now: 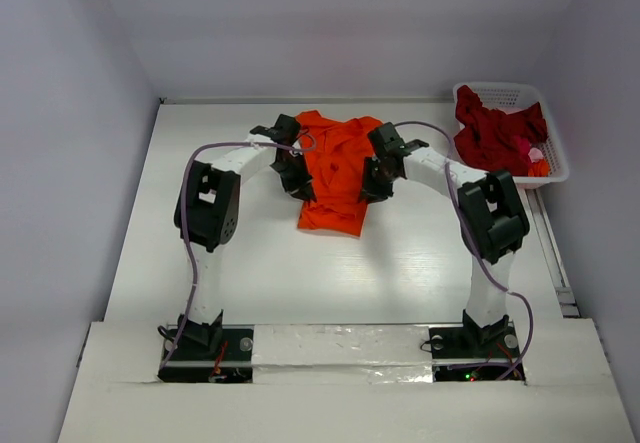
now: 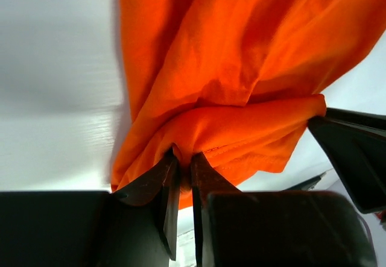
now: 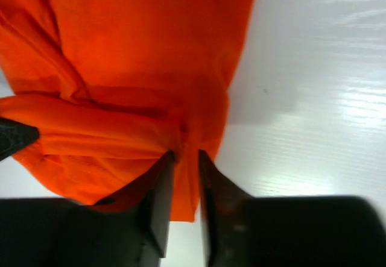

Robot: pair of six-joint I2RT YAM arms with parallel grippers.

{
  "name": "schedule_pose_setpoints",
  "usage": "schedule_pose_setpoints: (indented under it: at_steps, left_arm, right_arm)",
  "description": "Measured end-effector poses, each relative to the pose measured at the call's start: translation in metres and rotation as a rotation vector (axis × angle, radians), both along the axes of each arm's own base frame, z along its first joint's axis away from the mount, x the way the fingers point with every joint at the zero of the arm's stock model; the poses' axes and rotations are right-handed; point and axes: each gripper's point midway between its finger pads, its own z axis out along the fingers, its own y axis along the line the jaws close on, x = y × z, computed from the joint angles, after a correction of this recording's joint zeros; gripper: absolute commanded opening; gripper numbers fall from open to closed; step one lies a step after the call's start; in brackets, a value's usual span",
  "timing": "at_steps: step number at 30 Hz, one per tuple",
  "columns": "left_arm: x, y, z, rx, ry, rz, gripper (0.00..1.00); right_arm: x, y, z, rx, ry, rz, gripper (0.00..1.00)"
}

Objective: Fold and stack the t-shirts
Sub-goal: Fold the folded rectangular tshirt in 1/3 of the way

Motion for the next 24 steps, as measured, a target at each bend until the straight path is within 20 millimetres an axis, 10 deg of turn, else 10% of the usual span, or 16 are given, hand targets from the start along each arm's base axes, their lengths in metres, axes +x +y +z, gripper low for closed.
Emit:
schedule_pose_setpoints:
  at_steps: [4, 11, 14, 19, 24]
  left_arm:
    - [0.008, 0.011, 0.000, 0.027, -0.014, 0.026, 0.25]
    - [0.032, 0.032, 0.010, 0.064, -0.075, 0.069, 0.57]
    - [0.036, 0.037, 0.018, 0.073, -0.096, 0.081, 0.49]
    - [0.029, 0.042, 0.051, 0.065, -0.164, 0.079, 0.00]
    - [0.007, 0.042, 0.067, 0.061, -0.187, 0.057, 0.00]
  right_arm:
    - [0.007, -0.014, 0.000, -0.039, -0.020, -0.005, 0.57]
    - [0.022, -0.033, 0.015, -0.080, -0.074, -0.031, 0.48]
    - [0.023, -0.036, 0.029, -0.072, -0.100, -0.036, 0.34]
    - [0.020, -0.035, 0.059, -0.050, -0.155, -0.027, 0.07]
    - [0.006, -0.020, 0.091, -0.020, -0.213, 0.016, 0.00]
